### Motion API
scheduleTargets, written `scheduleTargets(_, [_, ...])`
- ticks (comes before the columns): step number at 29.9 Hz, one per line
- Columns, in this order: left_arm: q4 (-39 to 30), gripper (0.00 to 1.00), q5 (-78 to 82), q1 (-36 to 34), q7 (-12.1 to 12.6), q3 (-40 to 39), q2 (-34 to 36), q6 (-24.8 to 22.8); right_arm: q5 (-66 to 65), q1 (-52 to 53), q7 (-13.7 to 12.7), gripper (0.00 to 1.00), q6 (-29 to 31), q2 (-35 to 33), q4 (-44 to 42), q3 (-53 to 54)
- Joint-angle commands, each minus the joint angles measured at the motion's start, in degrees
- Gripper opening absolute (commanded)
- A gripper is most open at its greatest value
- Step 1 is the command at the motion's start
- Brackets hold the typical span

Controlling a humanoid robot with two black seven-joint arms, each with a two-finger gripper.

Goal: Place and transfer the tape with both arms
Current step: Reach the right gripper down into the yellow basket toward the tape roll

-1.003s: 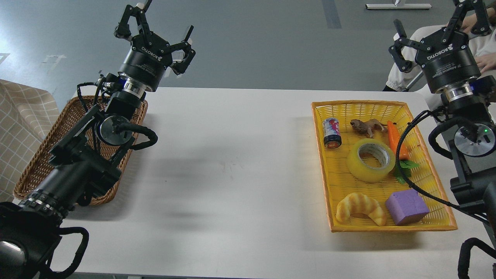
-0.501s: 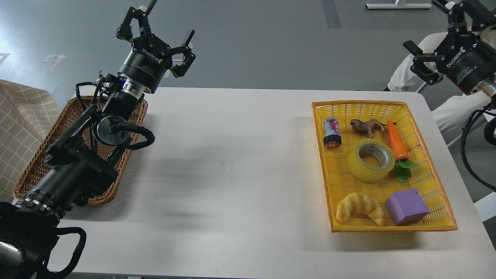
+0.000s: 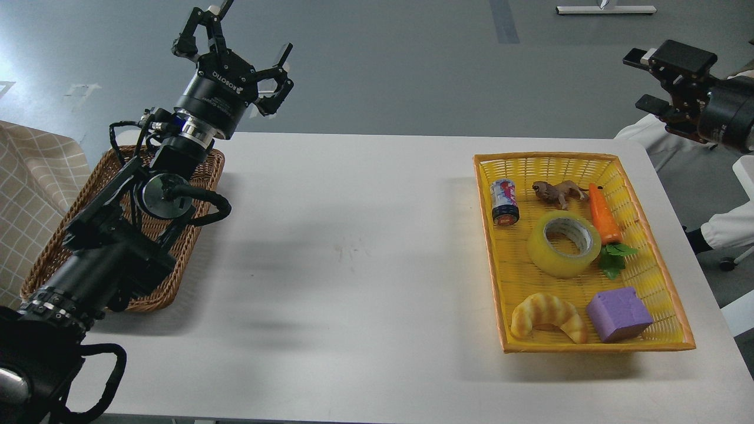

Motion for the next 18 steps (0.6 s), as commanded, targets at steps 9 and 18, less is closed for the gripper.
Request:
scheduleTargets(9, [-0.01,0.98,1.91,0.68,0.18,0.18,3.10,0.00,-12.18,-2.49,-0.37,0.99,-0.02,0.58,-0.06,-3.96])
scheduleTargets(18, [-0.01,0.98,1.99,0.68,0.18,0.97,3.54,0.00,-17.54,-2.58,-0.20,0.99,-0.02,0.58,-0.06,-9.41])
